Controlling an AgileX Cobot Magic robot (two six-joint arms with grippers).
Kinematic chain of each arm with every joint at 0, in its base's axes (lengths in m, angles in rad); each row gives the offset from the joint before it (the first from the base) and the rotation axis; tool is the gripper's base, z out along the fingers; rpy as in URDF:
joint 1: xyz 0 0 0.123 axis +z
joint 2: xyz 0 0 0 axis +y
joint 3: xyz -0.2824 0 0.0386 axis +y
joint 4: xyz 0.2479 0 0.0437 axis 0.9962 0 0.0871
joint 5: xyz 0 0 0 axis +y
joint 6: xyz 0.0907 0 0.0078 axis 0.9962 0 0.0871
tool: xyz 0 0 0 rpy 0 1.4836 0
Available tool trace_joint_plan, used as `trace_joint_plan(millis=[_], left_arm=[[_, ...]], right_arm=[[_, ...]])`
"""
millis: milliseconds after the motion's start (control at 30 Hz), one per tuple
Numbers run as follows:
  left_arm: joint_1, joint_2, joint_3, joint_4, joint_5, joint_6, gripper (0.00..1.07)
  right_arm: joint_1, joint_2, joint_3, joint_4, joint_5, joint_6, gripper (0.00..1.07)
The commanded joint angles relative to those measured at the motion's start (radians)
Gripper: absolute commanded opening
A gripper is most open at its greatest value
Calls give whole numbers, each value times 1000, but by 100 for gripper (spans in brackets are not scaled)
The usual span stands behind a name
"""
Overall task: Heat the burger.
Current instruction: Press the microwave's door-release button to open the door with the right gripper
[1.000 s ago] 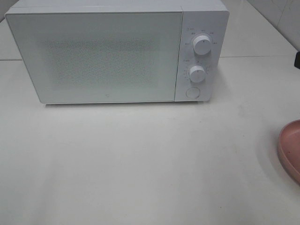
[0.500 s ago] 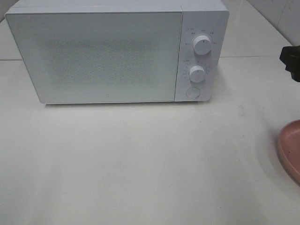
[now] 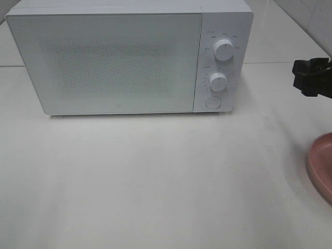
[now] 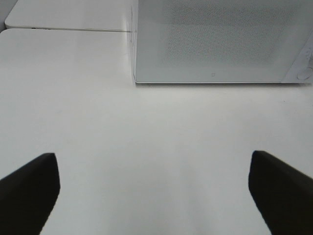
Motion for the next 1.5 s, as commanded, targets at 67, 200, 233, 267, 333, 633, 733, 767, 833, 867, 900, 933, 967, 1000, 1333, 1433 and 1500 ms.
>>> trace_joint_plan(millis=[67, 200, 233, 267, 333, 633, 733, 767, 833, 867, 900, 933, 967, 1000, 1333, 1433, 1500], left_arm=[[1, -18, 2, 5, 5, -4, 98], [1, -18, 2, 5, 5, -4, 98], [1, -18, 2, 5, 5, -4, 98], [1, -18, 2, 5, 5, -4, 98], [1, -18, 2, 5, 5, -4, 98], [1, -18, 2, 5, 5, -4, 98], [1, -18, 2, 5, 5, -4, 98], [1, -18, 2, 5, 5, -4, 98], [1, -18, 2, 5, 5, -4, 98], [1, -18, 2, 5, 5, -4, 98], [1, -18, 2, 5, 5, -4, 98], [1, -18, 2, 5, 5, -4, 98], [1, -18, 2, 5, 5, -4, 98], [1, -18, 2, 5, 5, -4, 98], [1, -18, 2, 5, 5, -4, 98], [1, -18, 2, 5, 5, -4, 98], [1, -18, 2, 5, 5, -4, 98]], right_arm=[[68, 50, 1, -2, -72, -50, 75], [150, 102, 1, 79, -136, -84, 75], [150, 102, 1, 79, -136, -84, 75], [188, 126, 1, 133, -172, -106, 75], [209, 138, 1, 160, -185, -119, 75], [403, 237, 1, 412, -324, -229, 75], [453, 266, 1, 485, -365, -243, 75], [488, 285, 1, 534, -390, -251, 75], [502, 292, 1, 550, -400, -252, 75], [531, 305, 1, 572, -416, -252, 75], [531, 305, 1, 572, -416, -252, 75], [557, 320, 1, 586, -427, -251, 75], [557, 320, 1, 586, -427, -251, 75], [570, 329, 1, 597, -434, -251, 75], [633, 361, 1, 650, -438, -238, 75], [633, 361, 1, 652, -437, -204, 74], [633, 361, 1, 652, -436, -144, 73]])
